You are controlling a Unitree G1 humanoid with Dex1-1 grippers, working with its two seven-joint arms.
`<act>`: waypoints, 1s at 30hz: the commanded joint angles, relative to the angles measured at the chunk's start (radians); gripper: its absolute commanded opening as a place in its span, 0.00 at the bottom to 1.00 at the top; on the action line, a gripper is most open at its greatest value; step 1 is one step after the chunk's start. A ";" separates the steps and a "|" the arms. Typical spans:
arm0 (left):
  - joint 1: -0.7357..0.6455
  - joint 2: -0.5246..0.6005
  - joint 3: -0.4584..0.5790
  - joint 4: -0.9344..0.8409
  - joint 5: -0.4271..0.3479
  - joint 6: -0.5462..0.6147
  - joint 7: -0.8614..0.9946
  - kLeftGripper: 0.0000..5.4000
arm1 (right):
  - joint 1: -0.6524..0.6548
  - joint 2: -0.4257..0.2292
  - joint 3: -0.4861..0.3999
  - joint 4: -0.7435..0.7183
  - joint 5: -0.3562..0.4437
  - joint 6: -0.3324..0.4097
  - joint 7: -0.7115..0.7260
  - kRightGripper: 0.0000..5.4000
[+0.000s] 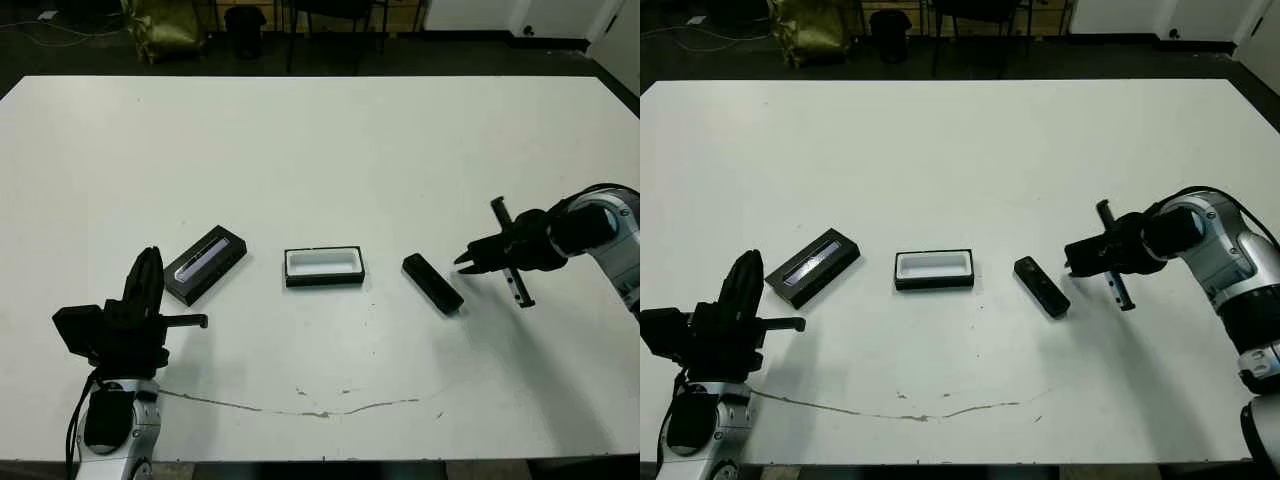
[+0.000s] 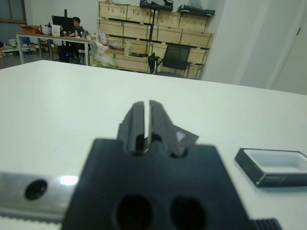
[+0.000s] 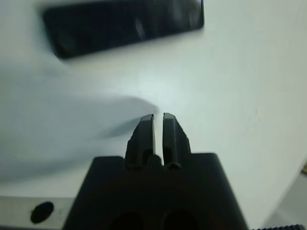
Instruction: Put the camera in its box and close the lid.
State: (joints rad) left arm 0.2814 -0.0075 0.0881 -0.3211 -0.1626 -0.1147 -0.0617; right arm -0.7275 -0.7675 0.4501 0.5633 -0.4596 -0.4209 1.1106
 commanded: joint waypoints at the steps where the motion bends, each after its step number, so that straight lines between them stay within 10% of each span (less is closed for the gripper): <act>1: 0.018 0.000 0.000 0.008 0.012 0.010 0.009 0.00 | -0.010 -0.037 -0.014 -0.020 -0.055 0.041 -0.055 0.00; 7: 0.015 -0.004 0.001 0.015 -0.008 0.010 0.000 0.00 | 0.060 -0.062 -0.166 -0.140 0.002 0.128 -0.216 0.00; 11: 0.018 -0.008 -0.005 0.002 -0.005 0.025 0.008 0.00 | 0.261 0.006 -0.426 -0.426 0.331 0.272 -0.289 0.00; 17: 0.011 -0.004 -0.009 0.015 -0.003 0.016 -0.001 0.00 | 0.556 0.227 -0.655 -0.794 0.864 0.719 -0.427 0.00; 30: 0.010 -0.002 -0.013 0.008 -0.007 0.023 -0.009 0.00 | 0.889 0.463 -0.664 -1.258 1.056 1.057 -0.872 0.00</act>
State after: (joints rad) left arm 0.2791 -0.0131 0.0755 -0.3180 -0.1717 -0.1135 -0.0722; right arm 0.1294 -0.3261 -0.2223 -0.6775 0.5832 0.5962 0.2714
